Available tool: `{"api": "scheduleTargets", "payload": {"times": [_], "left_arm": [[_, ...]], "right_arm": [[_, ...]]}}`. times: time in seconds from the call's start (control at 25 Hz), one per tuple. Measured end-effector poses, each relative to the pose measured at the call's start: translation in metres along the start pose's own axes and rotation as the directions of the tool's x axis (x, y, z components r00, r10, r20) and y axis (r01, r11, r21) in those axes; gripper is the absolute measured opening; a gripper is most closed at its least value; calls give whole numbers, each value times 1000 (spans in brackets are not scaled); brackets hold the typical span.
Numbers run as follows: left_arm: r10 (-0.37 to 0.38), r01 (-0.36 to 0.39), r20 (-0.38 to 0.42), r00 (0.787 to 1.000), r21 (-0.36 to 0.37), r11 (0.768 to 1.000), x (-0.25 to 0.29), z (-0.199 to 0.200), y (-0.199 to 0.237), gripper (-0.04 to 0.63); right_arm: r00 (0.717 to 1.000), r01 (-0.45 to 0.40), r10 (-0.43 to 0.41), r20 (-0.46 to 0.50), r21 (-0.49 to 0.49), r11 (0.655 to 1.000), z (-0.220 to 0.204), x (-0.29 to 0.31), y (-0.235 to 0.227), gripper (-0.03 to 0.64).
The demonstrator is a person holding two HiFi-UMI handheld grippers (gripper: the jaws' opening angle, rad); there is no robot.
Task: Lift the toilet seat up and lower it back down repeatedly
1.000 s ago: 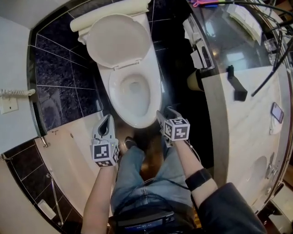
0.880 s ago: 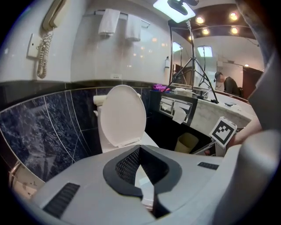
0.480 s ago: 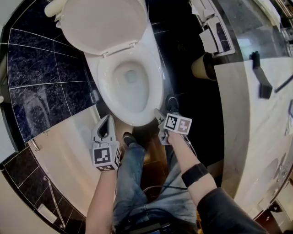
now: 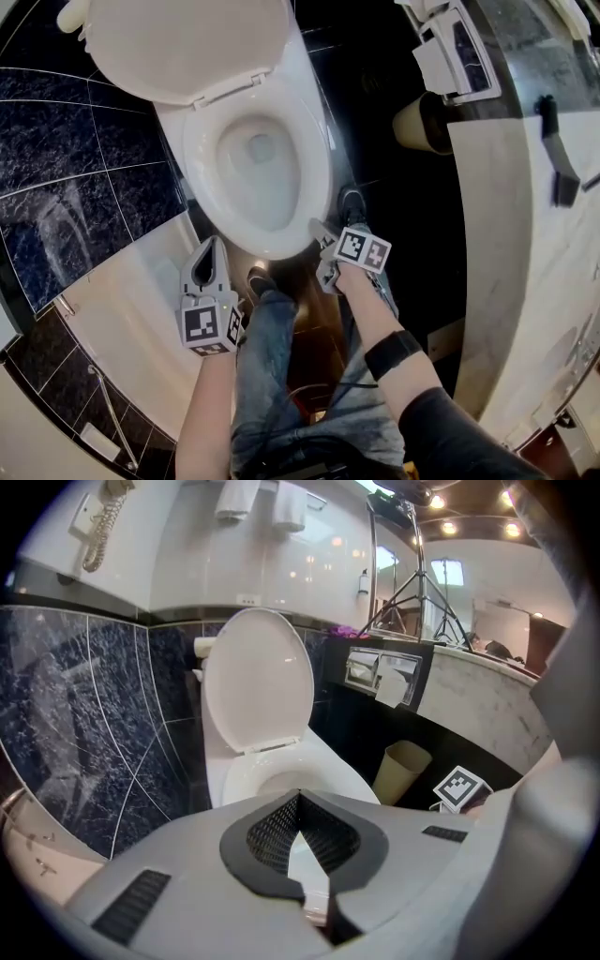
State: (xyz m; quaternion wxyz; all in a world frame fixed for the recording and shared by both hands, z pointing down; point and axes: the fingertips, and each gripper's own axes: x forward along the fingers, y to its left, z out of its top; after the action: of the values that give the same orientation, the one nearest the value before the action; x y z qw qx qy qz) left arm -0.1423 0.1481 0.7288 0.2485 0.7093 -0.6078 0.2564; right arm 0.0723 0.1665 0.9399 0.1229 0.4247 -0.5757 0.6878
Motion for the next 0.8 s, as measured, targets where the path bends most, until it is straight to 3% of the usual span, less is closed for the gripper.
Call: {"api": "scheduleTargets", "payload": {"times": [0.16,0.4,0.56,0.8], "left_arm": [[-6,6,-17,1000,-7,1000,2,-7,-1,0],[-13,12,-45,999,-19,1000,8,-19,-1,0],[-22,20,-59,998,-26,999,11,-23,-3,0],[-26,24,-60,998,-32,999,14,-25,-3,0]], "right_arm": [[999,-45,45,11,43,998,0,2,1,212],[999,-46,46,7,32,998,1,0,4,193],[999,-48,47,12,35,998,2,-1,8,144],[999,-41,41,0,53,998,2,-2,8,143]]}}
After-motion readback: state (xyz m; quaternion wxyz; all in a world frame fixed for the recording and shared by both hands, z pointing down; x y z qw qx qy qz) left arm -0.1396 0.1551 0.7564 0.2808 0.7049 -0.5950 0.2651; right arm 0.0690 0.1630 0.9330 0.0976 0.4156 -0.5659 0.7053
